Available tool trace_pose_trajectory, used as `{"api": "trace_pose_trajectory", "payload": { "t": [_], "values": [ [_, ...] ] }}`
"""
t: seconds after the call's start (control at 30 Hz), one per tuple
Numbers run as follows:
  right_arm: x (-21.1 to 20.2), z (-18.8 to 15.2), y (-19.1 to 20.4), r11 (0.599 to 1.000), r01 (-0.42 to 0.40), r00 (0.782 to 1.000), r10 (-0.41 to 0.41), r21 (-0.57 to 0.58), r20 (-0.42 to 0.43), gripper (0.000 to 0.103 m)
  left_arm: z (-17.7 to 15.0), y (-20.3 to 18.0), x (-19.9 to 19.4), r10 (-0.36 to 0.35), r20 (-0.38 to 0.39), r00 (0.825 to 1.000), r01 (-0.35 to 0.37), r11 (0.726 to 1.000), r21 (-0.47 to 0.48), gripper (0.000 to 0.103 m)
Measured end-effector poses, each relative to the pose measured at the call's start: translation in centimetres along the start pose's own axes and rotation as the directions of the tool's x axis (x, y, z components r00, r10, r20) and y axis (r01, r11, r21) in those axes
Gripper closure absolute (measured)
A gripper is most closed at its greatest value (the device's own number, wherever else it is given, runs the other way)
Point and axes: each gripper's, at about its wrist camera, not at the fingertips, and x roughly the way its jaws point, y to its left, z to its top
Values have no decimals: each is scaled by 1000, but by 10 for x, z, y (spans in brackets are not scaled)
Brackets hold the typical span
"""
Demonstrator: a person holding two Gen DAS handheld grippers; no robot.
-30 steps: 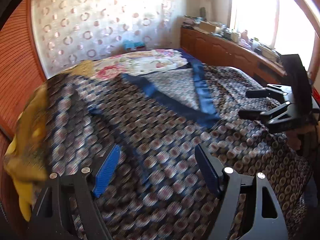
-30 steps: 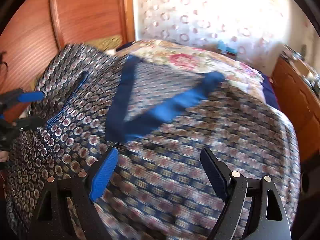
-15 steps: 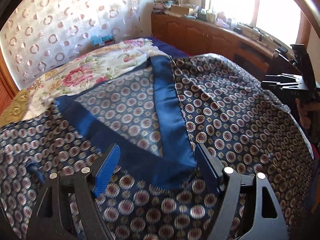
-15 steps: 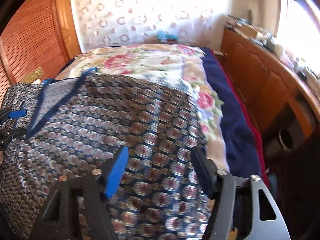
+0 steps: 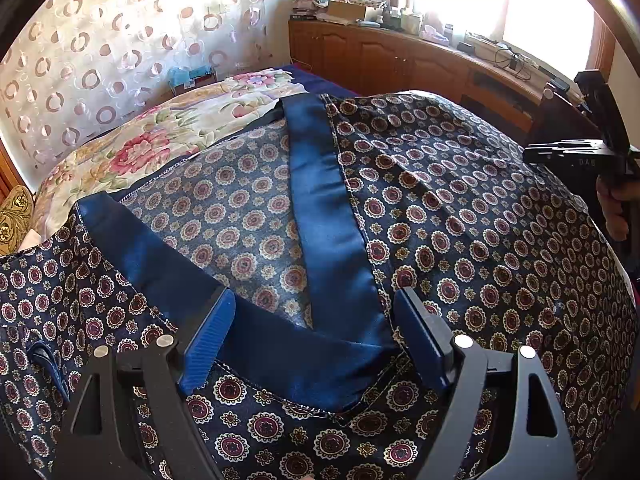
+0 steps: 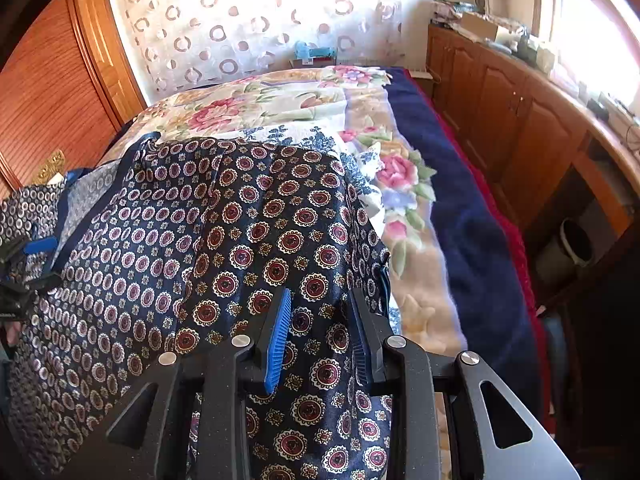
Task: Fold small clothes
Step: 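Move the right tool to the opposite shirt side and grasp its edge, then lift and fold that side over toward the collar, open right tool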
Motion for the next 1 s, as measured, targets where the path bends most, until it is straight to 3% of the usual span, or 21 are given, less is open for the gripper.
{"api": "trace_pose_trajectory", "payload": {
  "t": [0.23, 0.37, 0.43, 0.7, 0.87, 1.0],
  "values": [
    [9, 7, 11, 999, -38, 999, 39, 35, -10, 80, -1, 0, -1, 0, 2, 1000, 0, 1000, 4, 20],
    [-1, 5, 18, 1000, 22, 1000, -22, 10, -15, 99, -1, 0, -1, 3, 4, 1000, -3, 1000, 4, 20],
    [-3, 6, 22, 1000, 31, 999, -31, 0, -21, 101, -1, 0, -1, 4, 5, 1000, -4, 1000, 2, 20],
    [-38, 13, 62, 992, 98, 993, -93, -75, 68, 102, -1, 2, 0, 2, 7, 1000, -2, 1000, -2, 20],
    [-51, 17, 110, 983, 76, 992, -58, -165, 113, 102, -4, 7, -6, 7, 12, 1000, -7, 1000, 5, 20],
    [-36, 14, 148, 974, 8, 997, 10, -225, 77, 102, -2, 15, -25, 10, 75, 997, -8, 1000, -23, 20]
  ]
}}
